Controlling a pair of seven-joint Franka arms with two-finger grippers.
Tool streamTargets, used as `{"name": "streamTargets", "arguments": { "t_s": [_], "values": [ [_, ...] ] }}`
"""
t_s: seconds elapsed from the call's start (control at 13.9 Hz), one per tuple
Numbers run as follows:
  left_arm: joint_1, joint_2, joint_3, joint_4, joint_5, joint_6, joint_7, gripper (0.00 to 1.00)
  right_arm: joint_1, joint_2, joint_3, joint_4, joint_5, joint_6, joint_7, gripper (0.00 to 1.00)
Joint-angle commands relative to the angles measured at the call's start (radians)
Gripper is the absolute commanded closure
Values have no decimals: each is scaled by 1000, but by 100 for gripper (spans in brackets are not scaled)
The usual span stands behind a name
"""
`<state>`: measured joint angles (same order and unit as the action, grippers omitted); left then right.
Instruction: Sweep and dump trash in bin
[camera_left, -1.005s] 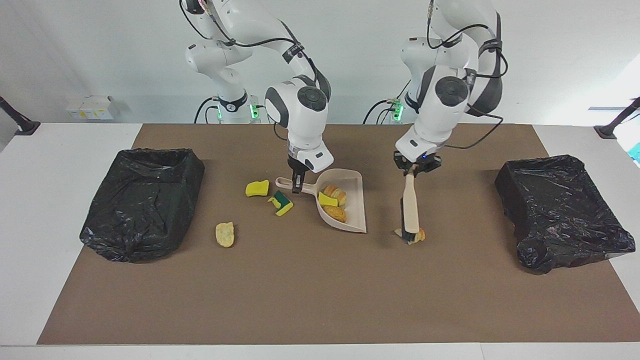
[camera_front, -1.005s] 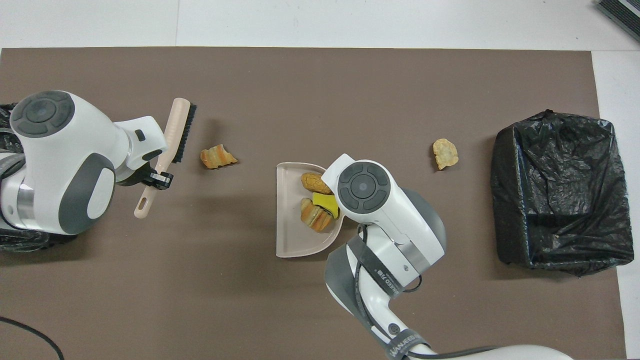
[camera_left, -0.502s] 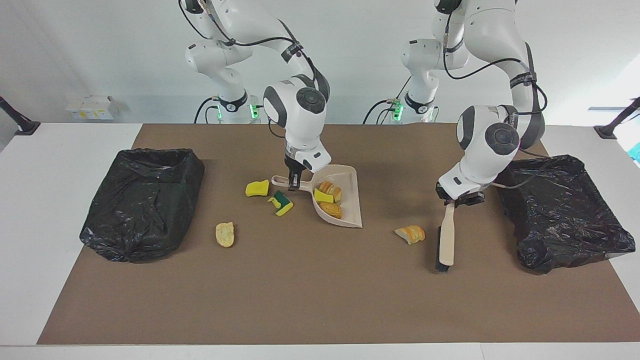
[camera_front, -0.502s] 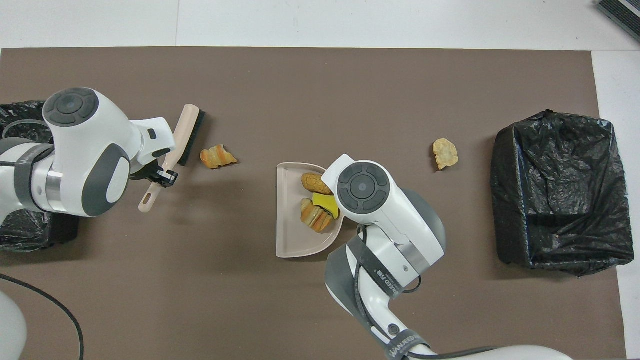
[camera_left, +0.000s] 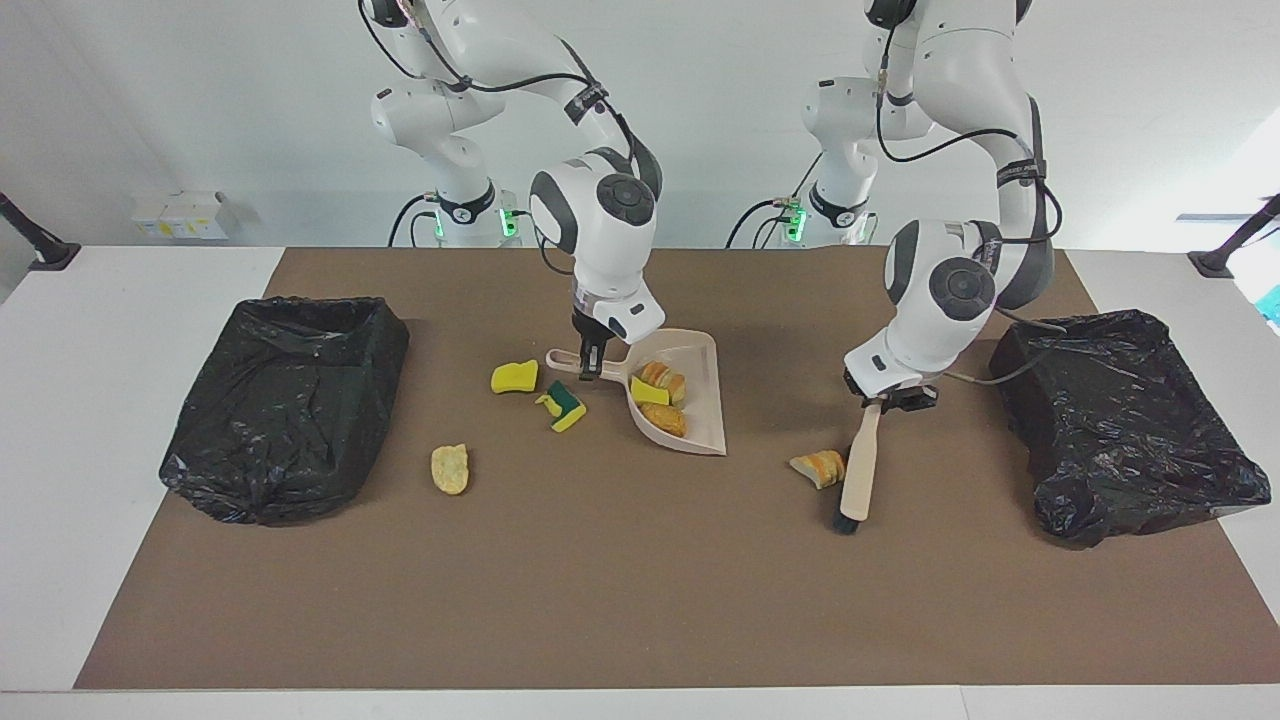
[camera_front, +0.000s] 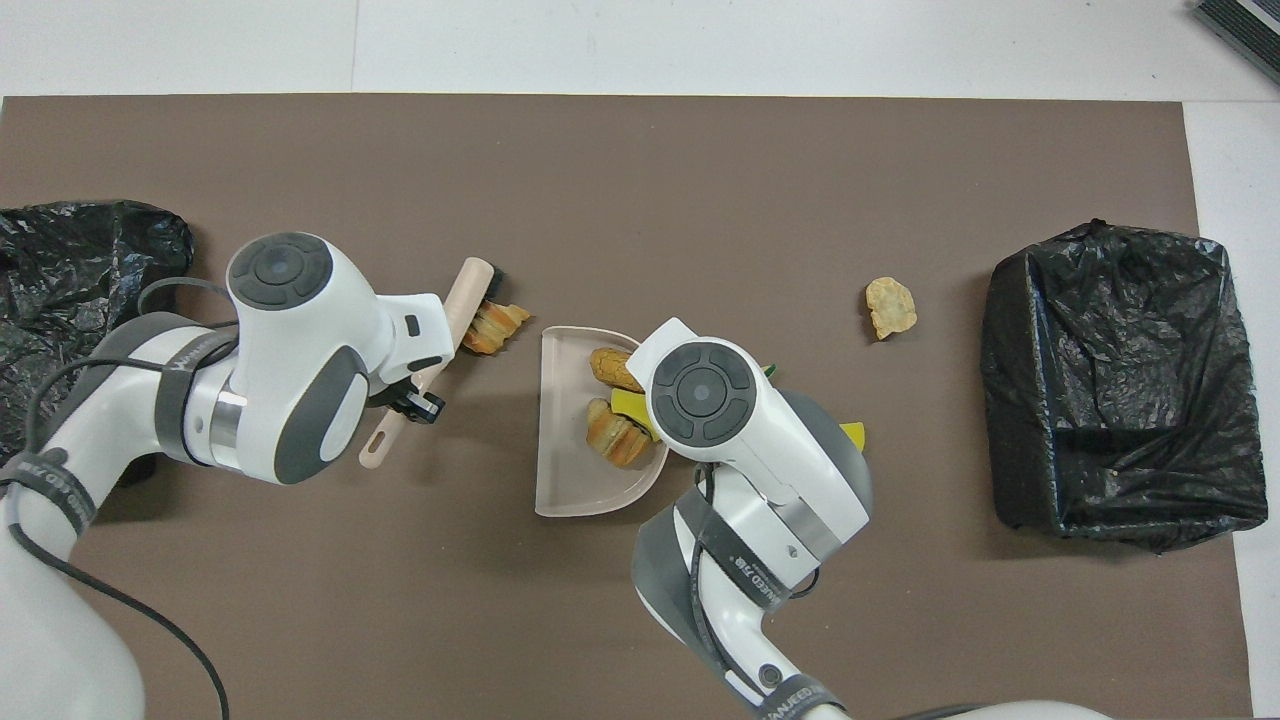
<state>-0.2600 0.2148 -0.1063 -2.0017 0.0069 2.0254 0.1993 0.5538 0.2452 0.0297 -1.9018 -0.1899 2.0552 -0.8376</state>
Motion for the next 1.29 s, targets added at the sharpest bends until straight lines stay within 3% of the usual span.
{"name": "streamTargets", "arguments": {
  "t_s": [0.0, 0.22, 0.43, 0.93, 1.22],
  "values": [
    [-99, -73, 13, -103, -60, 13, -1, 100, 3, 0, 6, -13, -2, 36, 28, 100],
    [-178, -97, 13, -117, -154, -46, -41, 100, 3, 2, 6, -14, 0, 34, 32, 100],
    [-258, -104, 13, -103, -205, -57, -200, 100, 2, 2, 6, -14, 0, 33, 34, 100],
    [-243, -140, 17, -35, -242, -243, -219, 100, -5, 3, 6, 3, 0, 22, 22, 100],
    [-263, -199, 11, -41, -251, -322, -389, 100, -29, -6, 6, 20, 1, 11, -9, 100]
  ]
}}
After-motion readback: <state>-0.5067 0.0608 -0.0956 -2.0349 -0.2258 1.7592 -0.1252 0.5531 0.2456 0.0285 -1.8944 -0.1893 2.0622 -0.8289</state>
